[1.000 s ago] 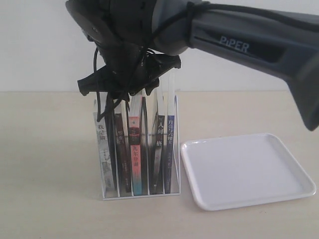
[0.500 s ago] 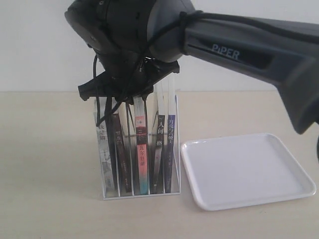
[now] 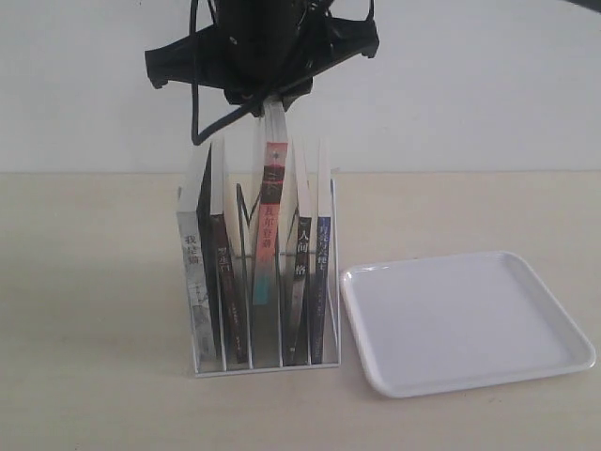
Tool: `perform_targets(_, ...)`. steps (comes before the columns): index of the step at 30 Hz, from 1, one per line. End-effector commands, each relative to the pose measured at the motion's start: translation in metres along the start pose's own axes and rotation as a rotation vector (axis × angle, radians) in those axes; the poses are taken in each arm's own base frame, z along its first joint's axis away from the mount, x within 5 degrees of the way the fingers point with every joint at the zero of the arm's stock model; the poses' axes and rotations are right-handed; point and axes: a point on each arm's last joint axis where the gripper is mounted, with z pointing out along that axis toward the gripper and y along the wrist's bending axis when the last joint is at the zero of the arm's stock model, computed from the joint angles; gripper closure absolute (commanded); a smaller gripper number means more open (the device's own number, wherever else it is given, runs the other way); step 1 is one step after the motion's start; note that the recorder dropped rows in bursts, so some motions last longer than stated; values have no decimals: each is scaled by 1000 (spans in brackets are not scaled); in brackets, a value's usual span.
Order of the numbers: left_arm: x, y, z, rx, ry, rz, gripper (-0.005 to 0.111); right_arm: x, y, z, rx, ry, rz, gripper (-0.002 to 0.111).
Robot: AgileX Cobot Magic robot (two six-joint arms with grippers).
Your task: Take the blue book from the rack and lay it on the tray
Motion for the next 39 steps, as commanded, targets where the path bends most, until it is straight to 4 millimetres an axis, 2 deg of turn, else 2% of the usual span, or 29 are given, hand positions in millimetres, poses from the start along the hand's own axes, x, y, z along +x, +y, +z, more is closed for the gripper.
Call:
perform_targets(1,-2,0,0,0,-9,-20,103,-8,-9,-14,10,-56,2,108)
perform_targets(5,-2,0,0,0,-9,-20,103,-9,-9,-14,13,-59,-9,108)
perform_targets(29,-2,0,0,0,-9,-20,103,-22,-34,-65,-34,-150,33,108)
perform_targets(39,-2,0,0,0,-9,-20,103,-20,-32,-64,-51,-134,32,108)
